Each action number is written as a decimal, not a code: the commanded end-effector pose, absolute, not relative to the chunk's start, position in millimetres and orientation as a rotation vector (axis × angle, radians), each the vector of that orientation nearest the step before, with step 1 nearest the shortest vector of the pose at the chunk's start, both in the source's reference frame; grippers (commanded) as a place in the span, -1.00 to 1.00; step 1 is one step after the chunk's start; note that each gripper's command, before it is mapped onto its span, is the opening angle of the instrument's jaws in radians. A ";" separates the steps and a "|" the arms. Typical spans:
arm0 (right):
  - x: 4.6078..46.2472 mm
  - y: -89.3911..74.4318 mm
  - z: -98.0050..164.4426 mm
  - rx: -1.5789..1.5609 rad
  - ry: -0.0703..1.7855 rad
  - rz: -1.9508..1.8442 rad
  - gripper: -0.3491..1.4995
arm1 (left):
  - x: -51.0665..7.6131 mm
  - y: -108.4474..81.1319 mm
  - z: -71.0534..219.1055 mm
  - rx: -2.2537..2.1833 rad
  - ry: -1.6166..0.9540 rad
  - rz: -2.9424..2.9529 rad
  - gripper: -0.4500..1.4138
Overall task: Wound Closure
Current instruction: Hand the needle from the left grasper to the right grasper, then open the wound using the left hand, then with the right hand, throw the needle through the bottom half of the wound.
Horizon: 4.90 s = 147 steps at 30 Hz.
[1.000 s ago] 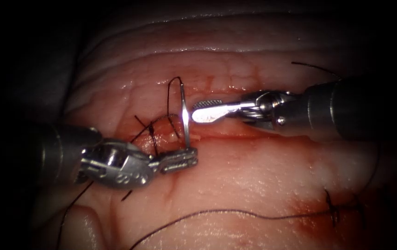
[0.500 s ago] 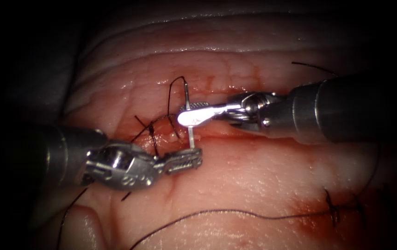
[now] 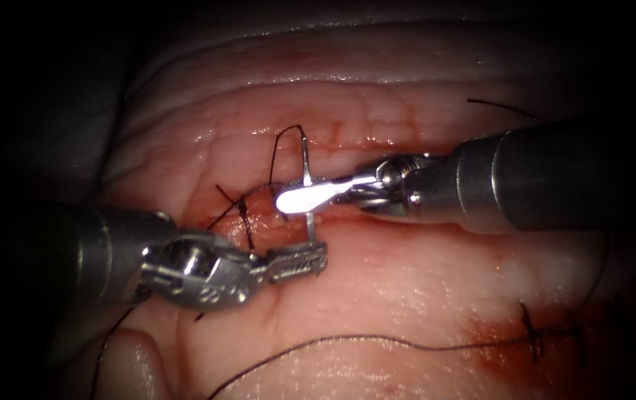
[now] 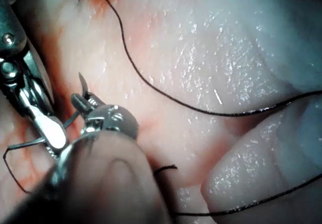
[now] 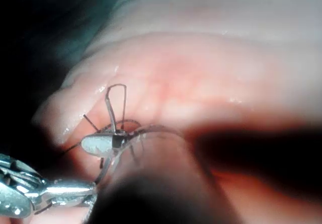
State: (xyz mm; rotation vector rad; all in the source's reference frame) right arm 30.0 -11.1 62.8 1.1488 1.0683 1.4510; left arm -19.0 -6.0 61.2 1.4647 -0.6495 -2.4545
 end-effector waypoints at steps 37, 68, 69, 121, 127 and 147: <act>27.2 -8.9 62.8 0.763 1.381 1.251 -1.00 | -15.9 -3.1 70.6 1.242 0.344 -2.952 -1.00; 29.0 -7.2 62.9 0.474 1.489 1.058 -1.00 | -16.1 -3.1 78.2 0.760 0.620 -3.026 -1.00; 29.1 -6.7 63.1 0.426 1.506 1.032 -1.00 | -16.3 -3.3 78.0 0.783 0.651 -3.016 -1.00; 32.5 -11.9 69.6 -0.145 1.454 0.486 -1.00 | -16.0 -2.8 74.8 0.885 0.645 -3.076 -0.19; 32.2 -11.0 69.8 -0.097 1.433 0.502 -1.00 | -15.6 -0.3 71.3 0.964 0.530 -3.124 -0.12; 31.8 -9.6 70.9 0.059 1.347 0.470 -1.00 | -17.9 -8.3 66.2 1.123 0.306 -3.126 -0.33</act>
